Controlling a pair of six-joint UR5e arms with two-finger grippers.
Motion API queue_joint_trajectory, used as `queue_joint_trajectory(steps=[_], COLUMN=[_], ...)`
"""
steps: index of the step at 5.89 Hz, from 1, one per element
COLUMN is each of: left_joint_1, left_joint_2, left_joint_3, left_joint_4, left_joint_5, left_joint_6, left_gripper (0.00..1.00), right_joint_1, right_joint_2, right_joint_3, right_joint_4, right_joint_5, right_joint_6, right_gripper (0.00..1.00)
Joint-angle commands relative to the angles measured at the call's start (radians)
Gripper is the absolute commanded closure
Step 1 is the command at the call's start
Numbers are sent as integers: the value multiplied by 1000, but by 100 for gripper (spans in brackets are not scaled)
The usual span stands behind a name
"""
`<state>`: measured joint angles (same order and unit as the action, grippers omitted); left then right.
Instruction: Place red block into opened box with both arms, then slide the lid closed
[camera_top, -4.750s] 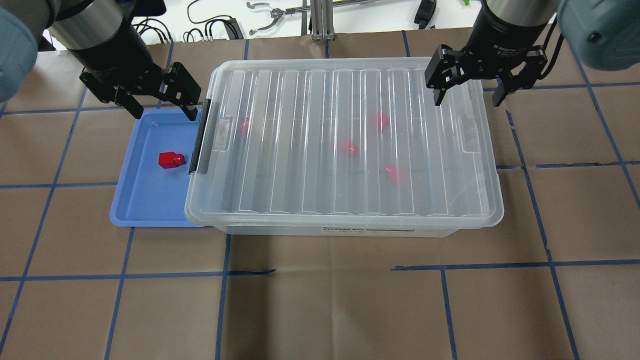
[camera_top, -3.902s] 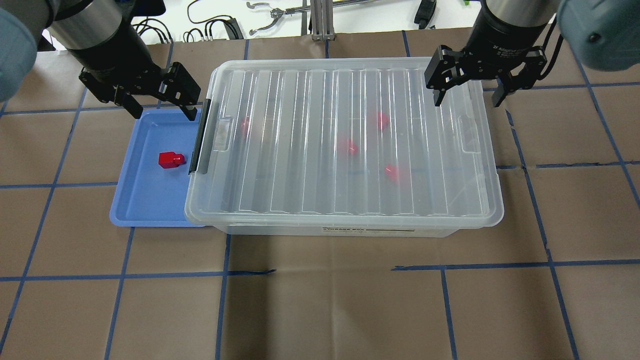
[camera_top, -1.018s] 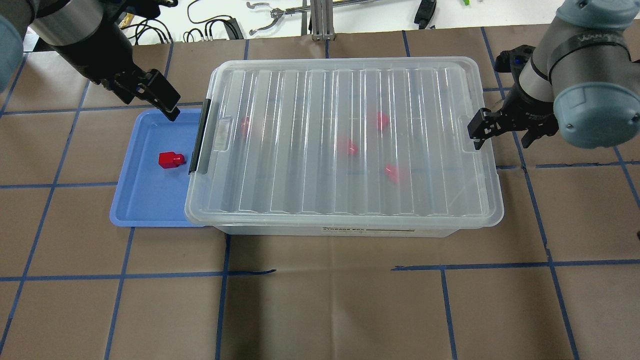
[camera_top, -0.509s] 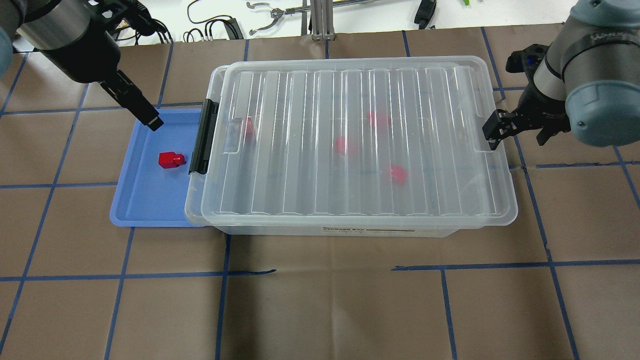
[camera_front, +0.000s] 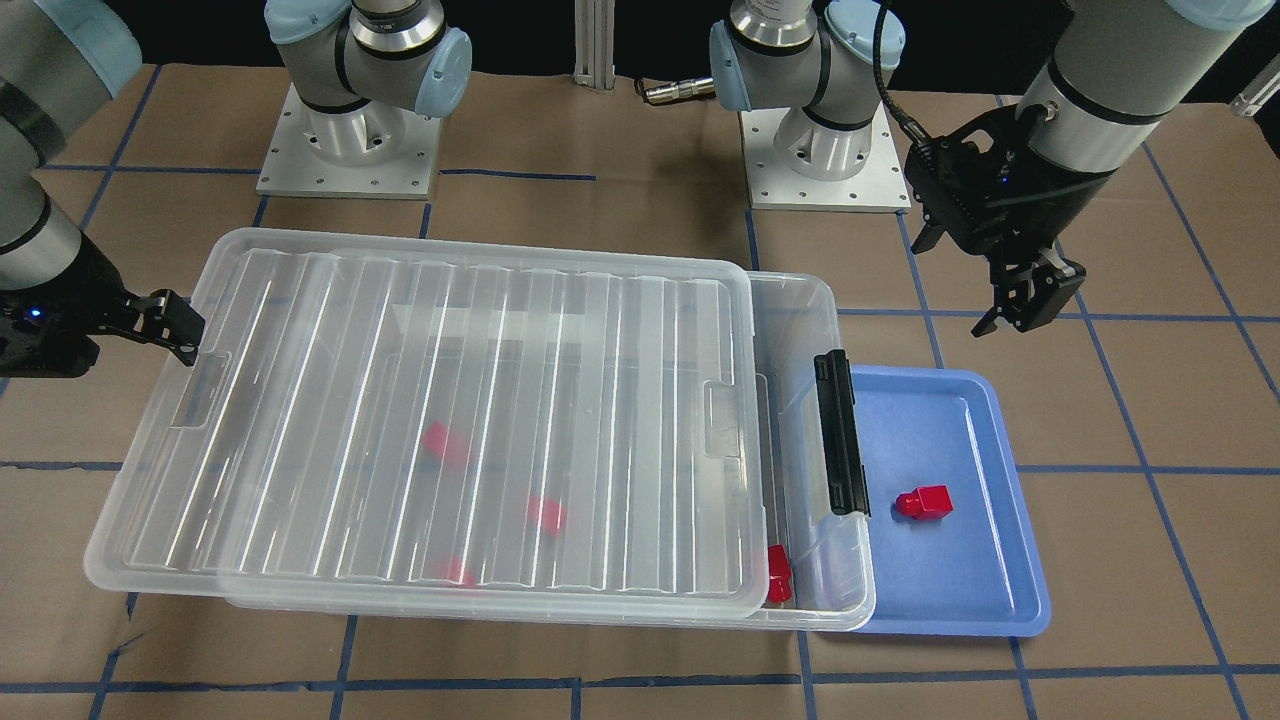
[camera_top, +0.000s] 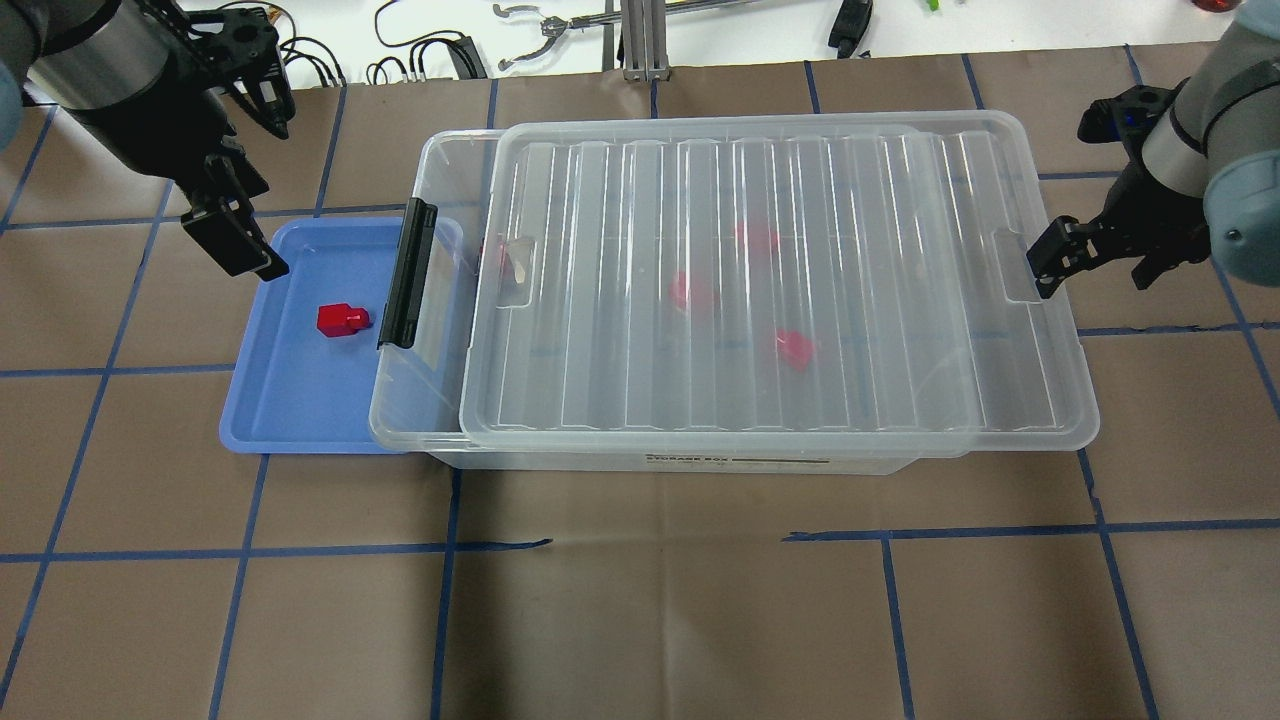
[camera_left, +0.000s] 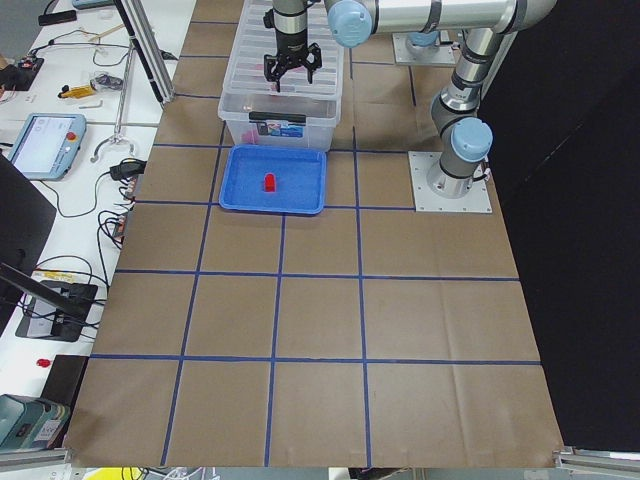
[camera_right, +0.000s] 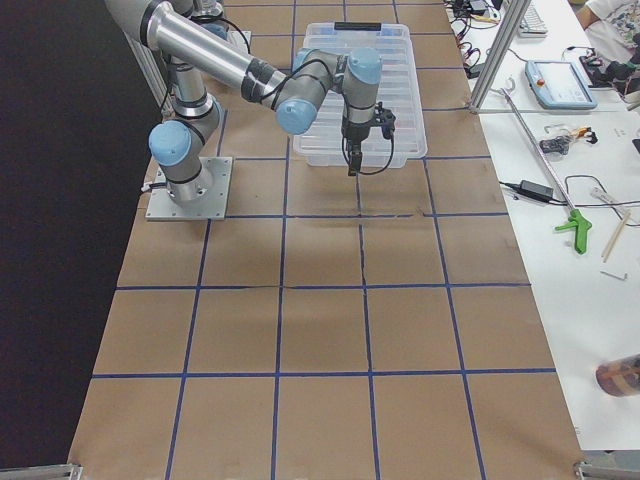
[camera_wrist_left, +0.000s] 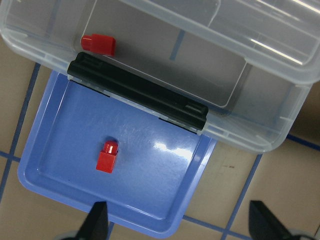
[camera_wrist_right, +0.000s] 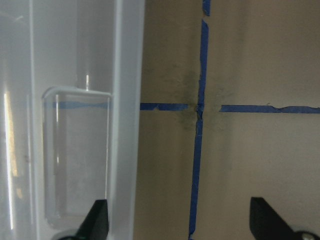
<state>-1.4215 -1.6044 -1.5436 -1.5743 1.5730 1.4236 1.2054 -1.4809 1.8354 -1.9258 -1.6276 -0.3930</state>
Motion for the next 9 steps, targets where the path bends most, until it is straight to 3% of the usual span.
queue_joint_trajectory(steps=[1, 5, 6, 8, 9], left_joint_1=[10, 98, 98, 102, 102], left_joint_2=[-22, -52, -93, -222, -292], left_joint_3=[13, -53, -90, -89, -95], left_joint_4=[8, 94, 188, 258, 357], left_joint_5=[13, 8, 12, 13, 12], left_joint_6=[259, 349, 362, 366, 376], left_gripper=[1, 1, 1, 1, 1], right_joint_1=[-73, -168, -181, -178, -162], right_joint_2=[1, -1, -1, -22, -36], right_joint_3=[-2, -4, -5, -14, -74], right_joint_4=[-15, -57, -58, -50, -15], right_joint_5=[0, 0, 0, 0, 3], right_joint_6=[-65, -144, -142, -118, -46], right_gripper=[0, 0, 0, 0, 0])
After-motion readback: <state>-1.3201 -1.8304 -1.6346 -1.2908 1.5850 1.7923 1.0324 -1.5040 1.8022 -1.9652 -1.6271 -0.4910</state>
